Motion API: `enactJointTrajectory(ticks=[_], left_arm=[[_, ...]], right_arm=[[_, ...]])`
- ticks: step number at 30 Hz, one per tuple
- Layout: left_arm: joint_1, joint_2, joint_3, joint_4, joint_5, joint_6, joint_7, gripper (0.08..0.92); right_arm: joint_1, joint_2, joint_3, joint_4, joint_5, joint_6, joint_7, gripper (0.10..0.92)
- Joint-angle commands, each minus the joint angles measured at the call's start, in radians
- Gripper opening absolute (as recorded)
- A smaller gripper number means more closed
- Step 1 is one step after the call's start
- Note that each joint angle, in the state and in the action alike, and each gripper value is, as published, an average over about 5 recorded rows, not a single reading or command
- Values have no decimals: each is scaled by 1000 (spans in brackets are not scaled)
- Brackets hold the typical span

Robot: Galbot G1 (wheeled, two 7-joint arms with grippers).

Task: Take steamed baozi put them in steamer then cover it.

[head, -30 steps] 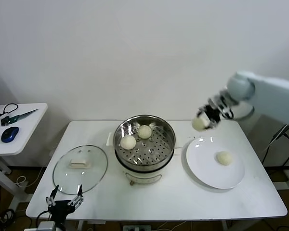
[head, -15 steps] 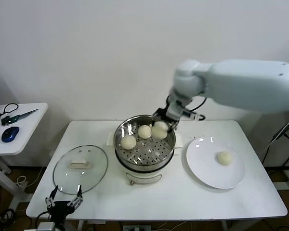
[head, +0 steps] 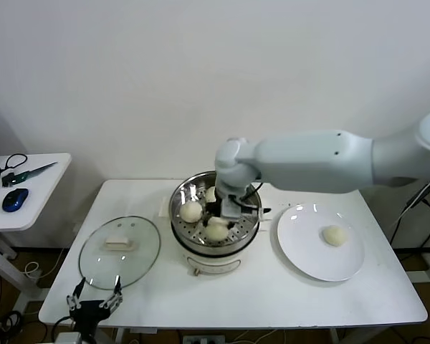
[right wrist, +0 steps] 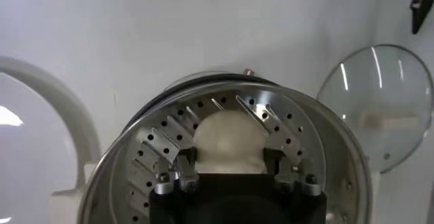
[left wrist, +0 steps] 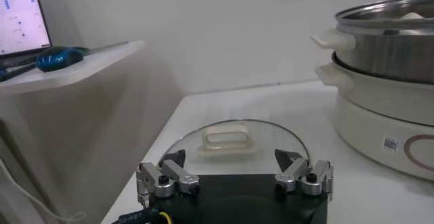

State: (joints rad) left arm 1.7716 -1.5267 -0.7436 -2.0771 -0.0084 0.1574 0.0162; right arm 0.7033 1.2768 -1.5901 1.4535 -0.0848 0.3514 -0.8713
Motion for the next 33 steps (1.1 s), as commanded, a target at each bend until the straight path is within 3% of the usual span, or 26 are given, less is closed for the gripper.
enactJointTrajectory(ticks=[1, 5, 9, 15, 22, 28, 33], left_arm=[[1, 2, 0, 1, -1, -2, -1, 823], [1, 2, -1, 1, -2, -1, -2, 823], [1, 3, -2, -1, -3, -1, -3, 823], [3, 4, -5, -3, -4, -2, -4, 823], [0, 4, -6, -4, -6, -1, -4, 823], [-10, 7, -8, -3, -12, 1, -3, 823], [-14, 6, -7, -4, -9, 3, 0, 823]], right_arm=[[-83, 62, 0, -70, -61, 7, 42, 662], [-49, 57, 2, -61, -10, 12, 40, 697], [62, 17, -8, -36, 143, 39, -26, 788], [255, -111, -66, -111, 354, 98, -145, 821], [361, -387, -220, -232, 603, -126, -257, 823], [192, -655, -209, -235, 529, -322, -204, 823], [-53, -727, -23, -270, 400, -398, -154, 823]])
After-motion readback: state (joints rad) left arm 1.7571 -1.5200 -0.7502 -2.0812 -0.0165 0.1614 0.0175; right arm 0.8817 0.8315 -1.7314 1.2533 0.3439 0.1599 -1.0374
